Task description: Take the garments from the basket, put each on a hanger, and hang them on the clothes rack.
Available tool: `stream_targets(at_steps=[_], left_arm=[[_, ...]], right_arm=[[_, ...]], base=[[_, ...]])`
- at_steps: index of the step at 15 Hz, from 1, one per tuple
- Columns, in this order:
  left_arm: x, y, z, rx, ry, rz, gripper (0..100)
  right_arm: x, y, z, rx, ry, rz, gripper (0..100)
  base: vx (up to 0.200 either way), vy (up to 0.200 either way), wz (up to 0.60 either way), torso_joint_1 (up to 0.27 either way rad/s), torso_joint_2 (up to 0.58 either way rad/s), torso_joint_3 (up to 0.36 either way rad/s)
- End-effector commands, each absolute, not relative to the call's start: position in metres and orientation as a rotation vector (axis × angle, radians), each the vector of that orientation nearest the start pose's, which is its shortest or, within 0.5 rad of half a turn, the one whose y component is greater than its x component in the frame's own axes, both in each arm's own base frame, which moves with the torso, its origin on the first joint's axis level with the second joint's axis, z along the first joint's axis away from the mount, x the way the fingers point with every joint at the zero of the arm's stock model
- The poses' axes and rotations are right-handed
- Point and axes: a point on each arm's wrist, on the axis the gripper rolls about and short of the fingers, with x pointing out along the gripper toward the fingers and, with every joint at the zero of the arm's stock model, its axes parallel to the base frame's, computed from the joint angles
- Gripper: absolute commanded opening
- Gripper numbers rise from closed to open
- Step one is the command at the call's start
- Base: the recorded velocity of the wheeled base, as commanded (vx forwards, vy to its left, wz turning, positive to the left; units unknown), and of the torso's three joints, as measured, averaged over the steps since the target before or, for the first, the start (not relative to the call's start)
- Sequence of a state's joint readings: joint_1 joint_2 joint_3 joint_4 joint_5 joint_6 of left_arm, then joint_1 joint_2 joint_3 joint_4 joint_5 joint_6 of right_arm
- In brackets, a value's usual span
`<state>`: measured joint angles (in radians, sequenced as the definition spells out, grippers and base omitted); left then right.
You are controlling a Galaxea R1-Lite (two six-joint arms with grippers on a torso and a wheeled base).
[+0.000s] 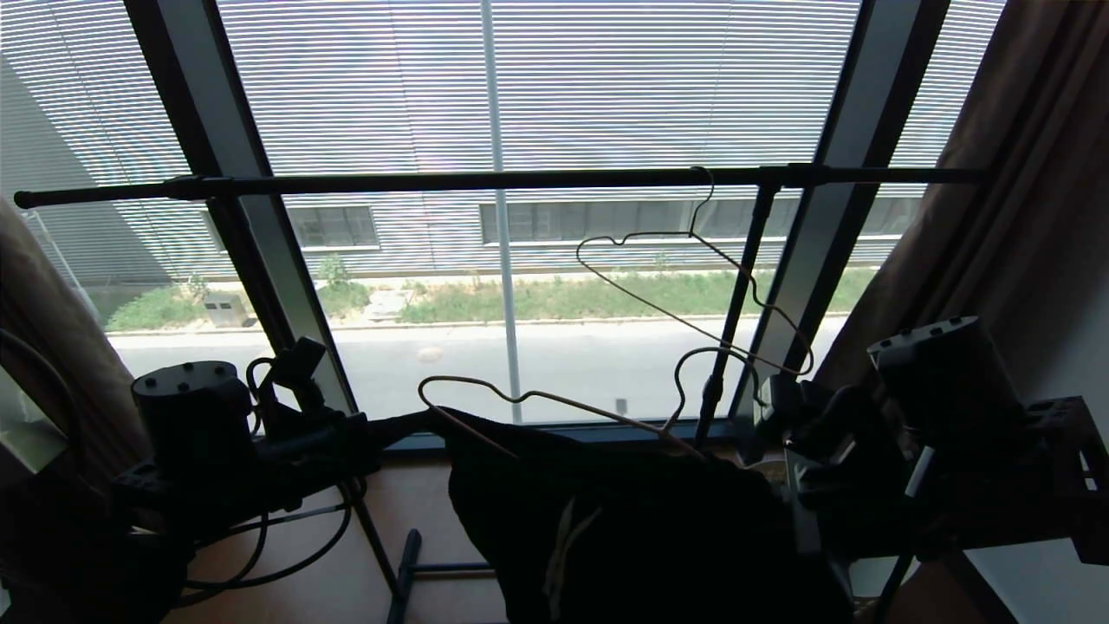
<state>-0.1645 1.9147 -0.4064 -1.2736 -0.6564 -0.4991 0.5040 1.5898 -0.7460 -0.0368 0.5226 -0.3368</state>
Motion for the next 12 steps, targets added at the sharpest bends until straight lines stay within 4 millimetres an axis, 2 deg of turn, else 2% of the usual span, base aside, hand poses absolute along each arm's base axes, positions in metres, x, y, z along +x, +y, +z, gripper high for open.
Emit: stream_targets(at_steps=[1, 8, 12], left_arm=[[0.276, -0.059, 0.091, -0.528, 0.431, -0.742, 0], [0.277, -0.055, 0.096, -0.526, 0.407, -0.733, 0], [0.275, -0.055, 0.1, -0.522, 0.396, -0.737, 0]], right_arm=[[0.21, 0.129, 0.147, -0.285, 0.677, 1.097, 0], [0.207, 0.127, 0.143, -0.31, 0.742, 1.075, 0], [0.211, 0.128, 0.133, -0.321, 0.784, 1.054, 0]], base=[[0.0, 0.0, 0.0, 0.0, 0.0, 0.0], [0.0, 0.0, 0.0, 0.0, 0.0, 0.0], [0.0, 0.0, 0.0, 0.0, 0.0, 0.0]])
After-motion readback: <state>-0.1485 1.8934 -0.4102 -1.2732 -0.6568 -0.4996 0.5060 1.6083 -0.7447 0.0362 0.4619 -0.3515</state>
